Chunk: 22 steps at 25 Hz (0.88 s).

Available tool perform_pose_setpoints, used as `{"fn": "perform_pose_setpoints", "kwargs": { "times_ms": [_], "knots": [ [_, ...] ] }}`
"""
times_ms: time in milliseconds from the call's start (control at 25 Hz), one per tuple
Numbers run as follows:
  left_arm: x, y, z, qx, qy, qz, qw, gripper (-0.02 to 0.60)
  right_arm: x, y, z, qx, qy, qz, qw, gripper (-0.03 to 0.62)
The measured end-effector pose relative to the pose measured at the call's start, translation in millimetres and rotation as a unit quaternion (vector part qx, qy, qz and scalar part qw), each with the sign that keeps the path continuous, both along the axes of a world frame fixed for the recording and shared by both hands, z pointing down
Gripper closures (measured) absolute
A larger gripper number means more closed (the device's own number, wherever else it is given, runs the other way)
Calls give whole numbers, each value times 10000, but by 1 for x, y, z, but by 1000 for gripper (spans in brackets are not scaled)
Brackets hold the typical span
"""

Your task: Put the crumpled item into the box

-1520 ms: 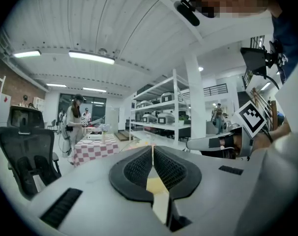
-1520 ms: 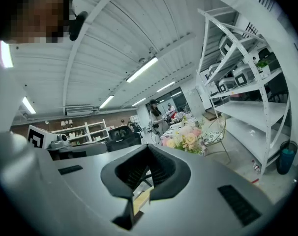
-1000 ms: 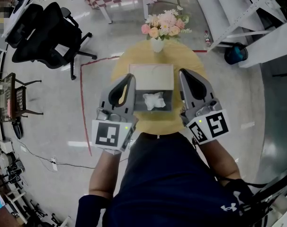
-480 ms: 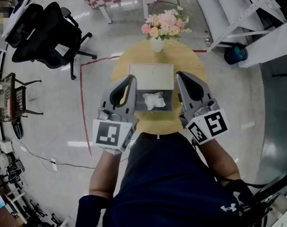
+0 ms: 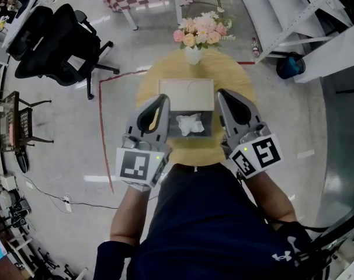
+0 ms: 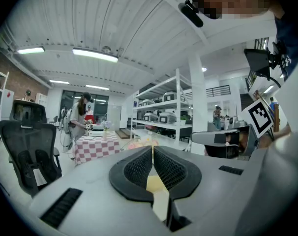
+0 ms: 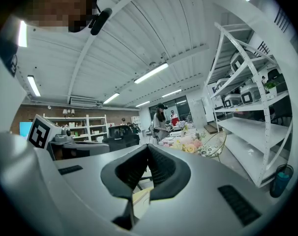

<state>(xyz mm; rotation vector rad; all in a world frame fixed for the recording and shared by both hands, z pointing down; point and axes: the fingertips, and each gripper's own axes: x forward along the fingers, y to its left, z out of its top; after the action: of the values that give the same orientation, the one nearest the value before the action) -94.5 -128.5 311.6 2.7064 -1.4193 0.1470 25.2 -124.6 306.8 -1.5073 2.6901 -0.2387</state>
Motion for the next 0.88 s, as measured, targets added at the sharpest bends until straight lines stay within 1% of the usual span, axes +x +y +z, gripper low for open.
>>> {"fn": "perform_pose_setpoints", "kwargs": {
  "times_ms": [200, 440, 600, 880],
  "knots": [
    [1, 1, 3, -10, -49, 16, 10000, 555, -1, 0, 1, -17, 4, -26, 10000, 589],
    [-3, -1, 4, -55, -13, -33, 10000, 555, -2, -1, 3, -64, -9, -40, 10000, 589],
    [-5, 0, 6, -16, -98, 10, 10000, 555, -3, -1, 3, -80, -29, -58, 9999, 589],
    [-3, -1, 5, -78, -37, -22, 10000, 556, -2, 0, 3, -86, -44, -41, 9999, 589]
  ]
}}
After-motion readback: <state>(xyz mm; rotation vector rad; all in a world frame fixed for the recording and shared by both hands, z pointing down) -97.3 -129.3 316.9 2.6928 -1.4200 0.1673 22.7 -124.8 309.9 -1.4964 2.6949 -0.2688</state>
